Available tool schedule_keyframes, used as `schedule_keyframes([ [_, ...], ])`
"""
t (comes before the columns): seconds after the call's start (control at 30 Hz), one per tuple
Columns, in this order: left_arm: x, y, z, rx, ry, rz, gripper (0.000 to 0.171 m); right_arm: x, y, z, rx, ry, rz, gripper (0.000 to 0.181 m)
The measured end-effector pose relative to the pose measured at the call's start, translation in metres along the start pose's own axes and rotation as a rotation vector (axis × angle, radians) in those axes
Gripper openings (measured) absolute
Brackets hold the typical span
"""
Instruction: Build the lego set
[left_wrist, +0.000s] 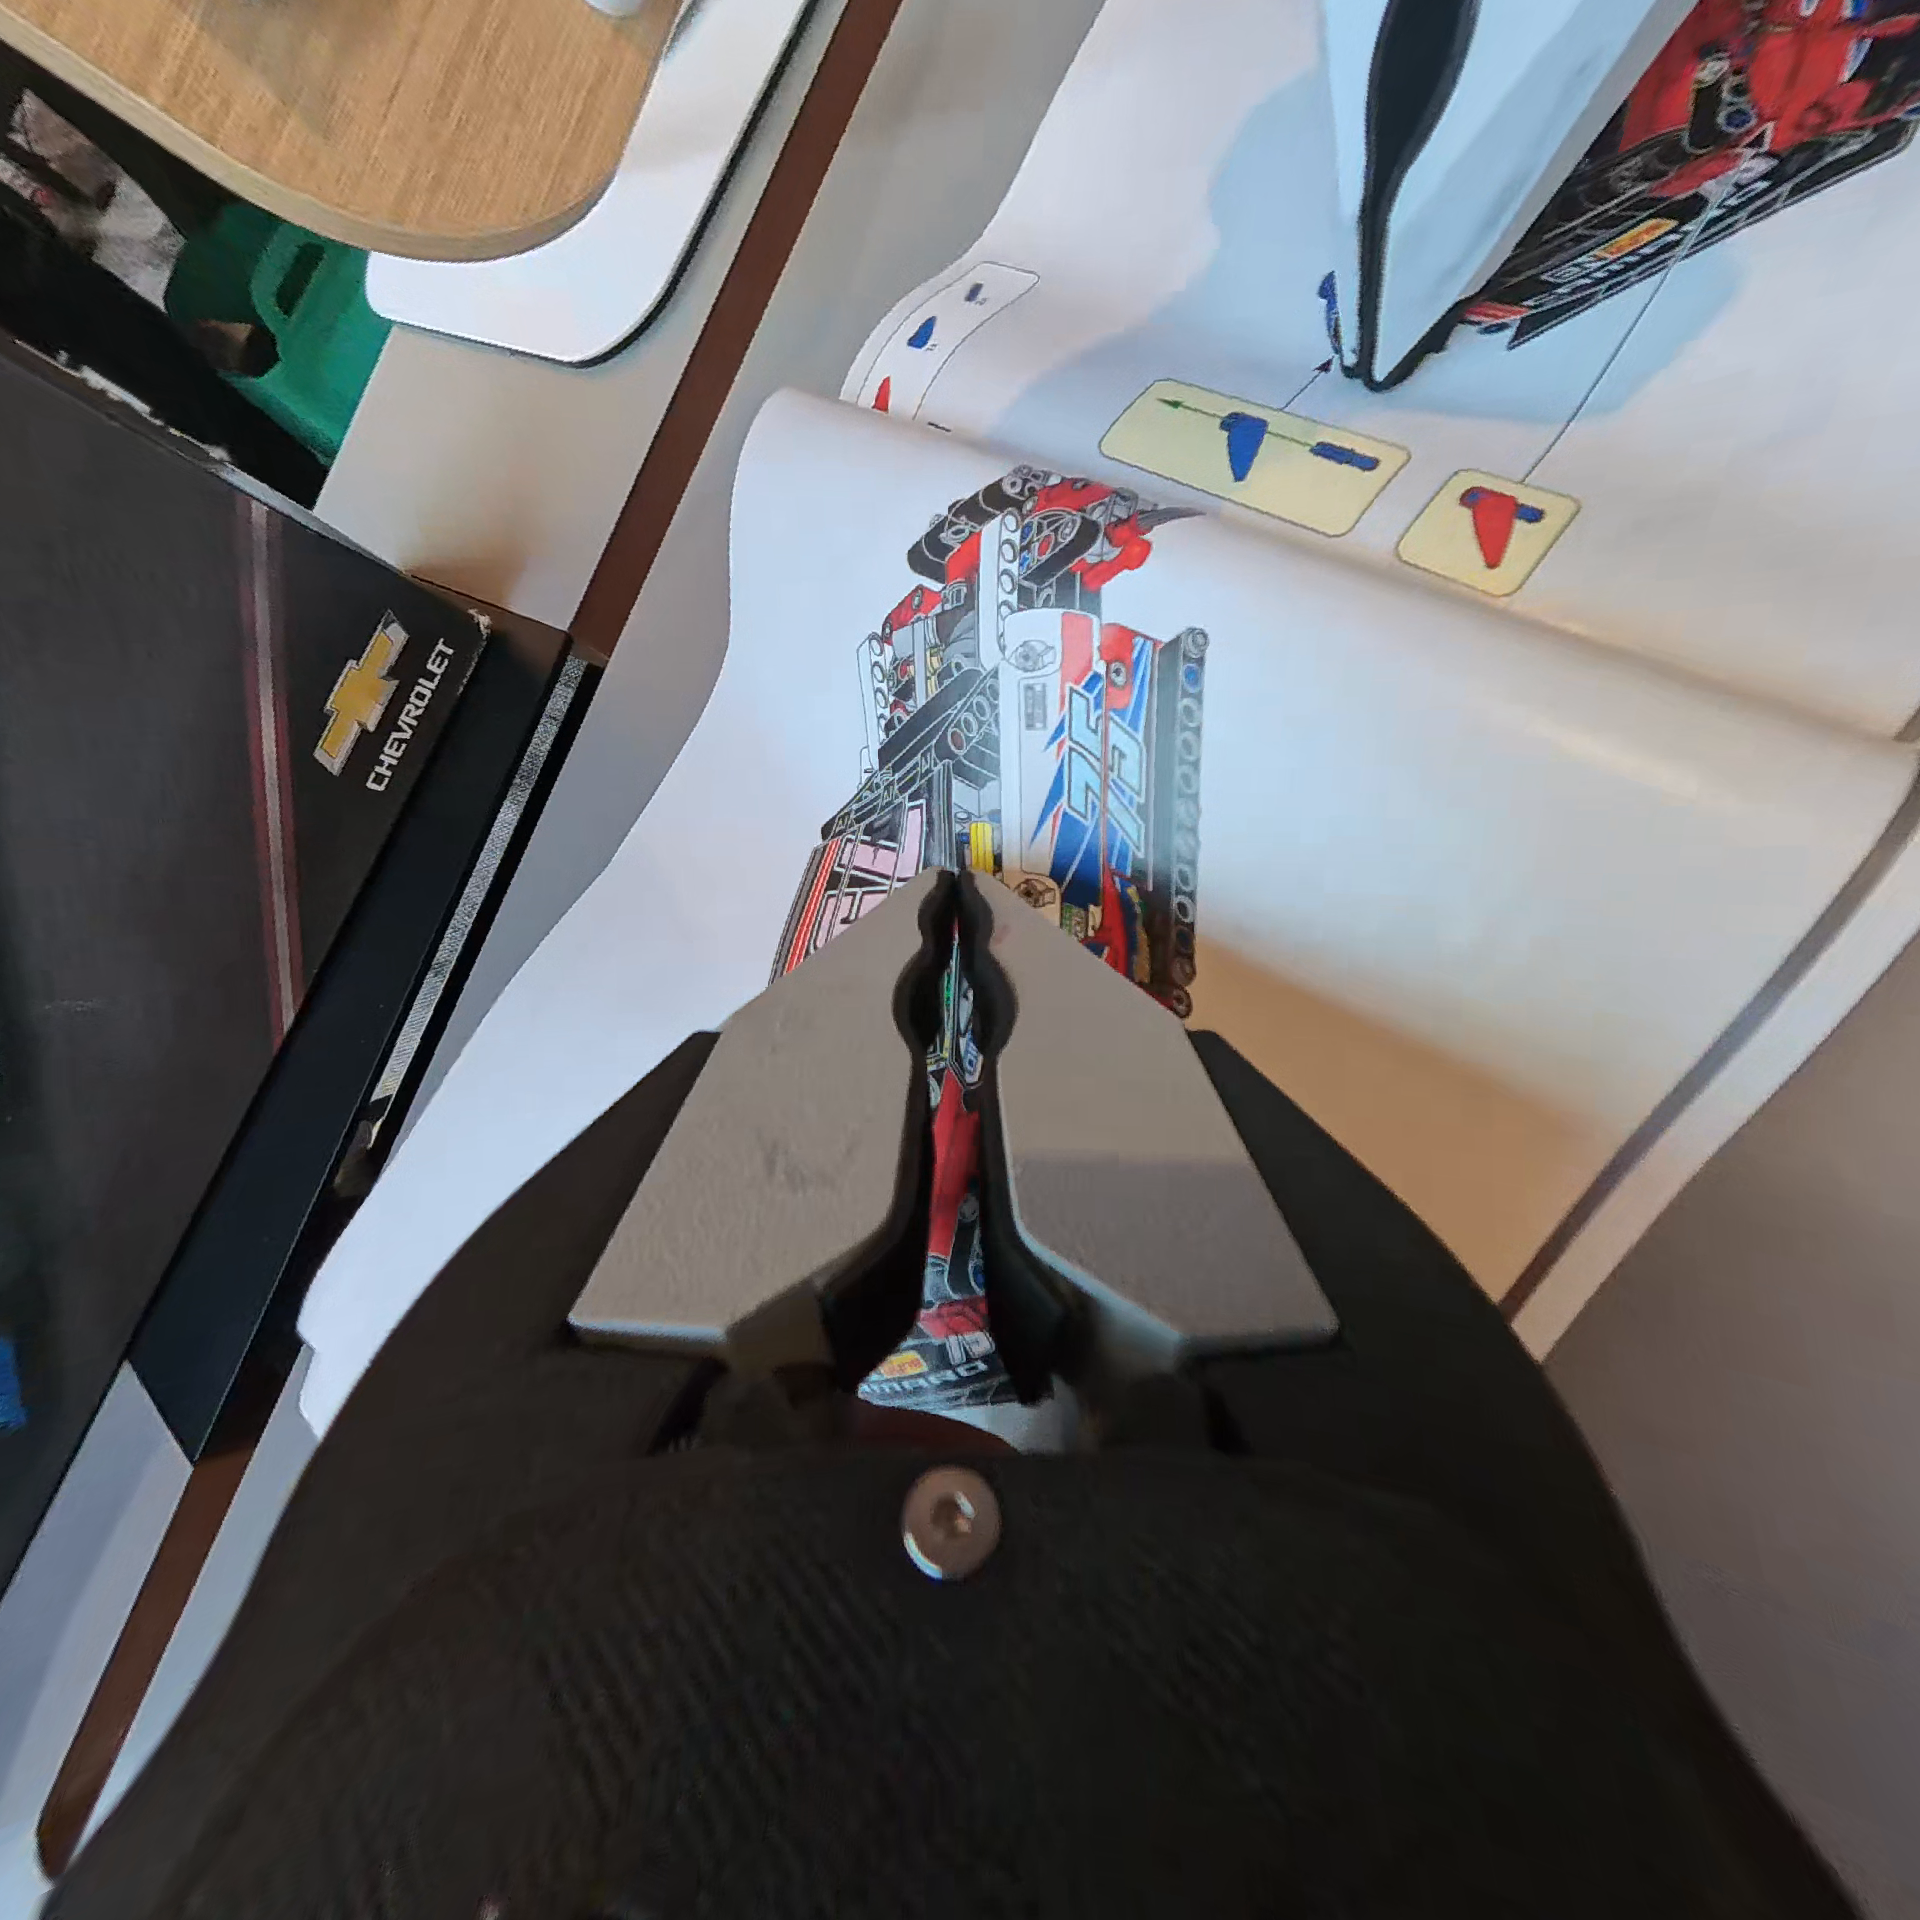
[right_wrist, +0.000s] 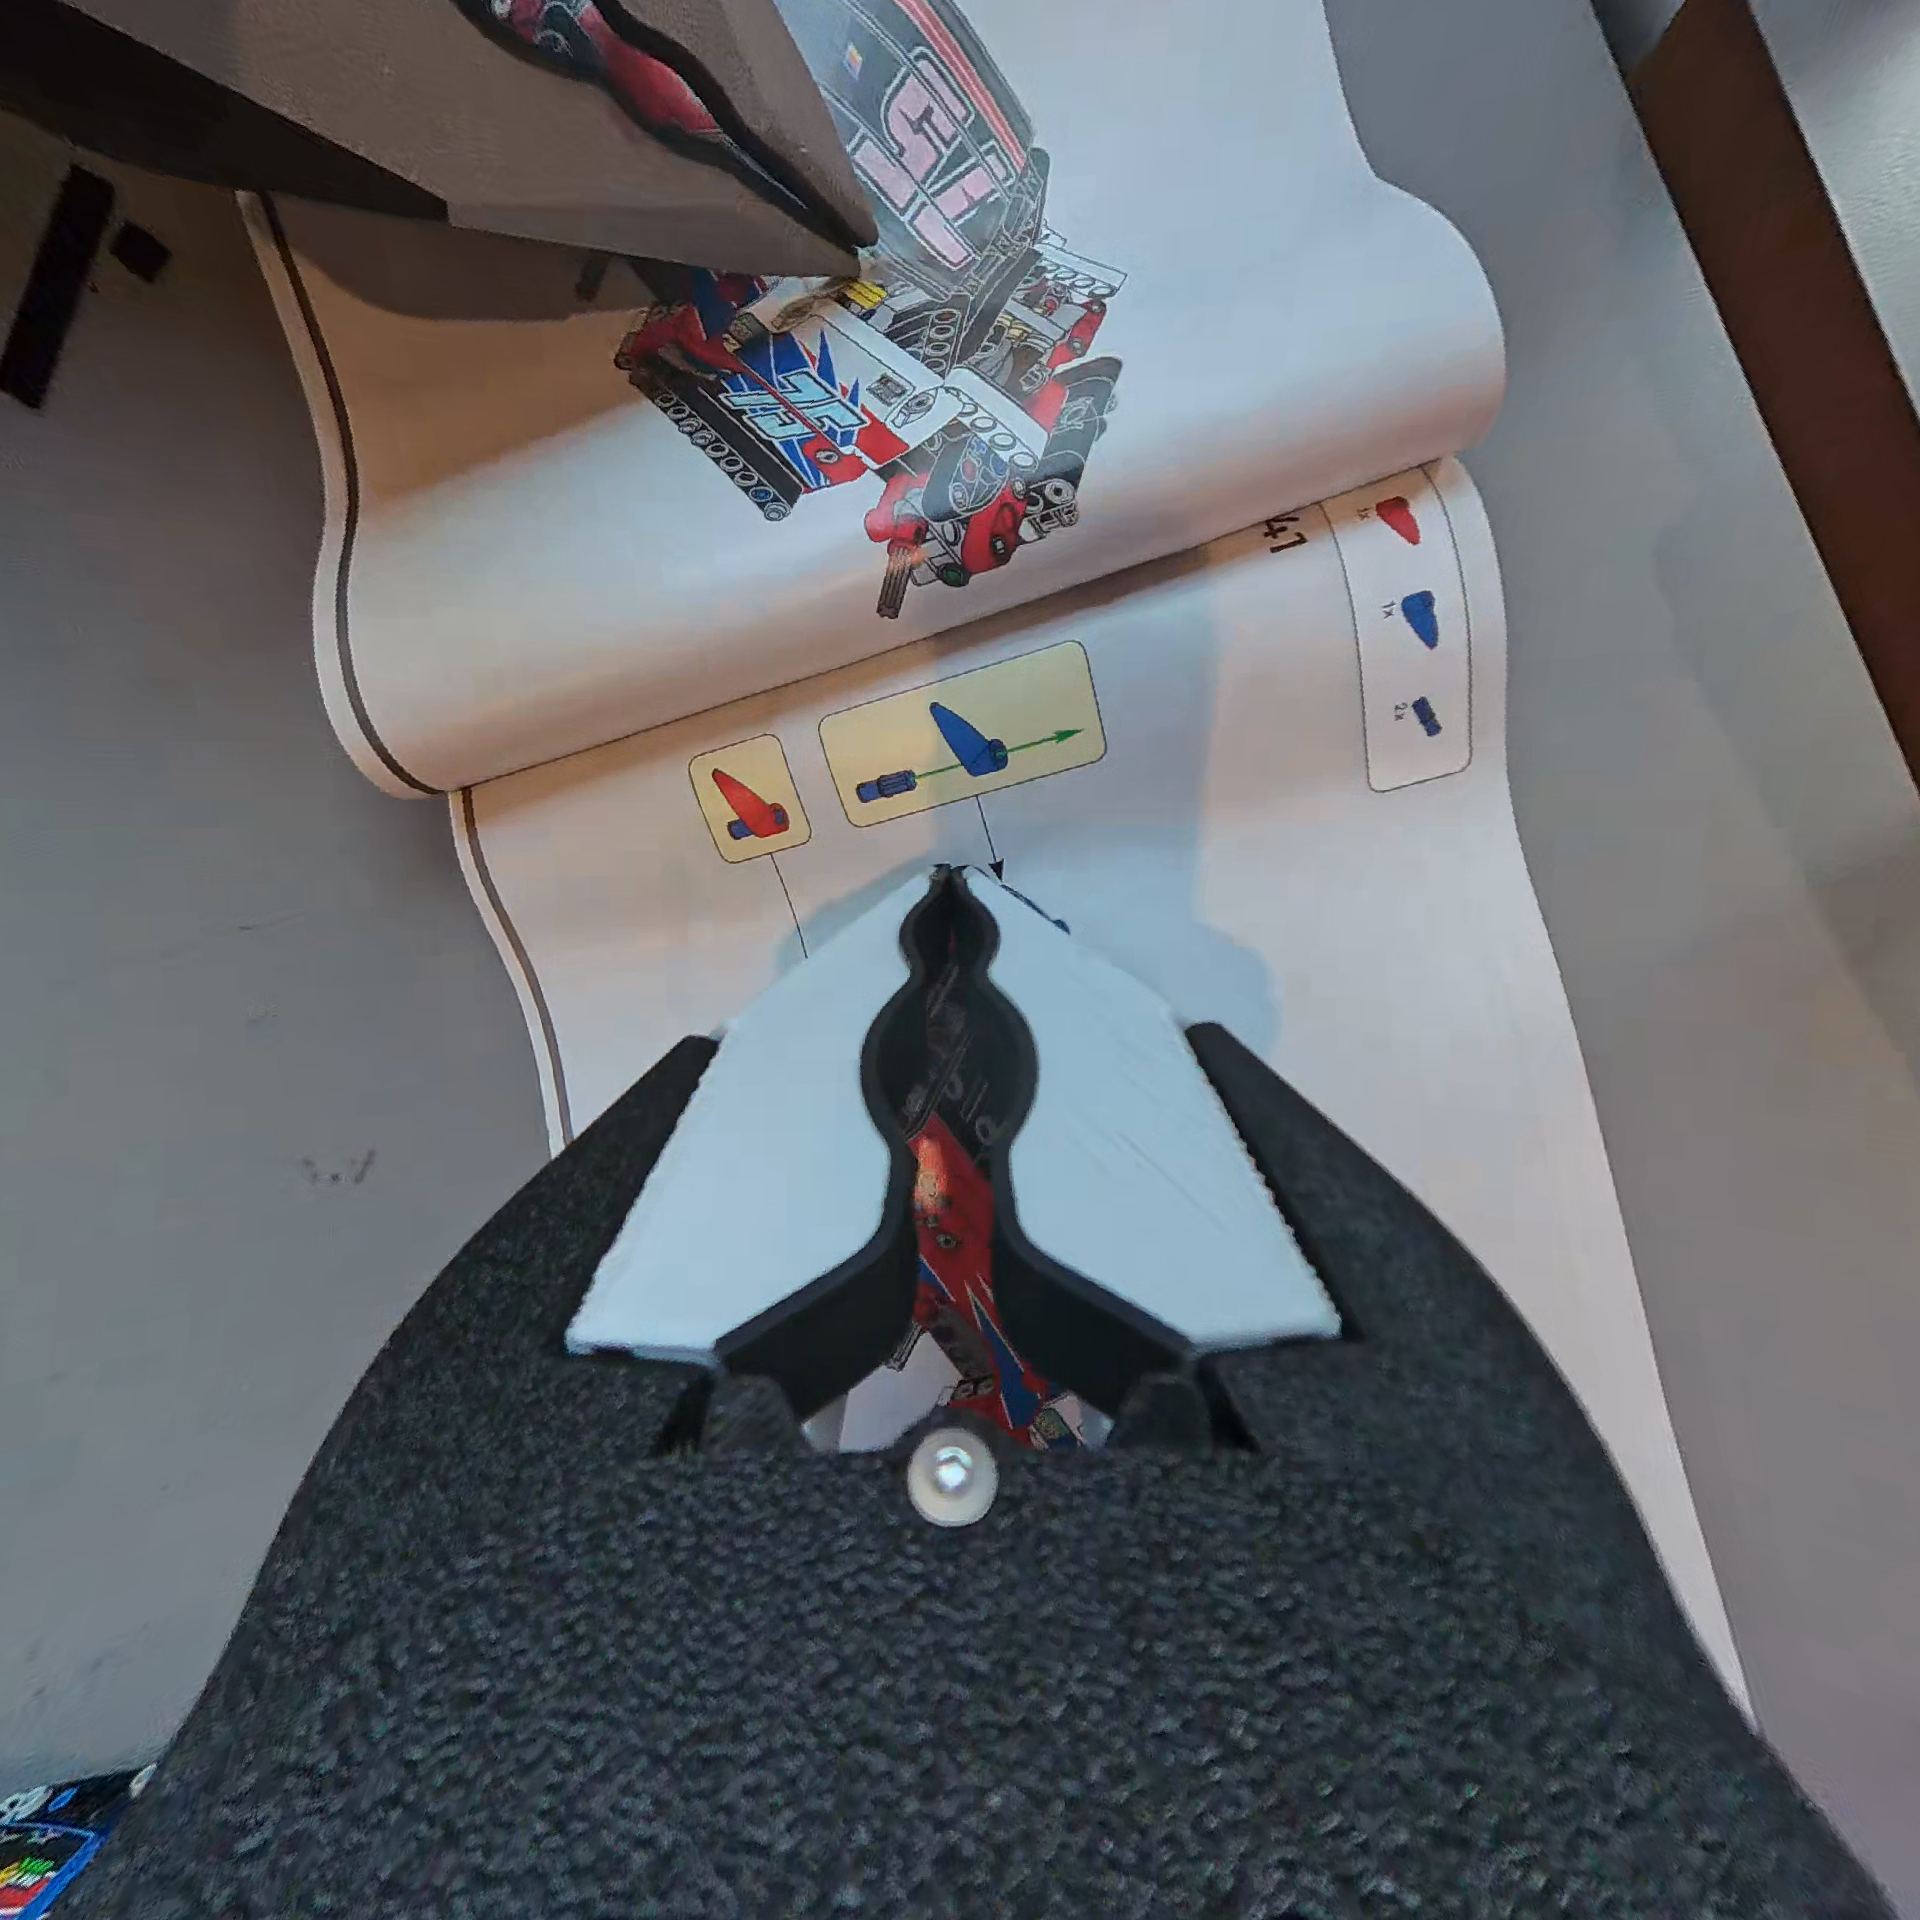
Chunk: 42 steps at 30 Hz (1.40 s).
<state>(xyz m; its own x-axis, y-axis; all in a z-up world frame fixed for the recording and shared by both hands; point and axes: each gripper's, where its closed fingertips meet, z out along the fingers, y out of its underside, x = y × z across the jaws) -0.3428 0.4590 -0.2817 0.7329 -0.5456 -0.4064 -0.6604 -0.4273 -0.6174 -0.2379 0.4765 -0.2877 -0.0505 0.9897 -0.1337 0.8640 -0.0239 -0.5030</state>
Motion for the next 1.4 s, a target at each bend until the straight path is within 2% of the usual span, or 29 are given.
schedule_keyframes([
  [0.2, -0.004, -0.001, -0.006, -0.002, -0.034, -0.092, 0.0, -0.001, -0.003, -0.006, 0.041, -0.003, 0.078, 0.0],
  [0.27, -0.013, -0.003, -0.023, -0.019, -0.075, -0.161, 0.0, -0.009, -0.013, -0.023, 0.066, -0.011, 0.109, 0.0],
  [0.33, -0.015, -0.014, -0.057, -0.004, -0.09, -0.228, 0.003, -0.025, -0.029, -0.055, 0.154, -0.029, 0.121, 0.001],
  [0.37, -0.01, -0.019, -0.078, 0.011, -0.072, -0.237, 0.033, -0.035, -0.034, -0.073, 0.198, -0.029, 0.122, 0.001],
  [0.4, -0.004, -0.021, -0.1, 0.023, -0.068, -0.246, 0.045, -0.046, -0.036, -0.091, 0.235, -0.024, 0.118, 0.002],
  [0.43, 0.0, -0.021, -0.121, 0.031, -0.079, -0.256, 0.042, -0.059, -0.037, -0.109, 0.274, -0.021, 0.112, 0.004],
  [0.53, 0.013, -0.001, -0.176, 0.02, -0.125, -0.283, 0.039, -0.105, -0.025, -0.156, 0.395, -0.02, 0.082, 0.008],
  [0.67, 0.037, 0.055, -0.214, -0.079, -0.135, -0.351, 0.034, -0.149, 0.015, -0.197, 0.528, 0.061, 0.077, 0.009],
  [0.73, 0.062, 0.074, -0.221, -0.09, -0.078, -0.334, 0.032, -0.163, 0.038, -0.209, 0.587, 0.102, 0.106, 0.009],
  [0.8, 0.099, 0.078, -0.226, -0.042, 0.046, -0.268, 0.016, -0.172, 0.06, -0.216, 0.629, 0.131, 0.15, 0.009],
  [0.87, 0.119, 0.081, -0.228, -0.021, 0.082, -0.187, 0.011, -0.178, 0.079, -0.218, 0.65, 0.133, 0.206, 0.009],
  [1.0, 0.137, 0.085, -0.225, -0.027, 0.169, -0.15, 0.01, -0.189, 0.098, -0.222, 0.686, 0.098, 0.277, 0.01],
  [1.3, 0.153, 0.103, -0.201, -0.154, 0.288, -0.141, 0.008, -0.201, 0.109, -0.23, 0.7, 0.12, 0.275, 0.01],
  [1.4, 0.16, 0.104, -0.2, -0.176, 0.318, -0.131, 0.0, -0.203, 0.11, -0.235, 0.711, 0.12, 0.277, 0.01],
])
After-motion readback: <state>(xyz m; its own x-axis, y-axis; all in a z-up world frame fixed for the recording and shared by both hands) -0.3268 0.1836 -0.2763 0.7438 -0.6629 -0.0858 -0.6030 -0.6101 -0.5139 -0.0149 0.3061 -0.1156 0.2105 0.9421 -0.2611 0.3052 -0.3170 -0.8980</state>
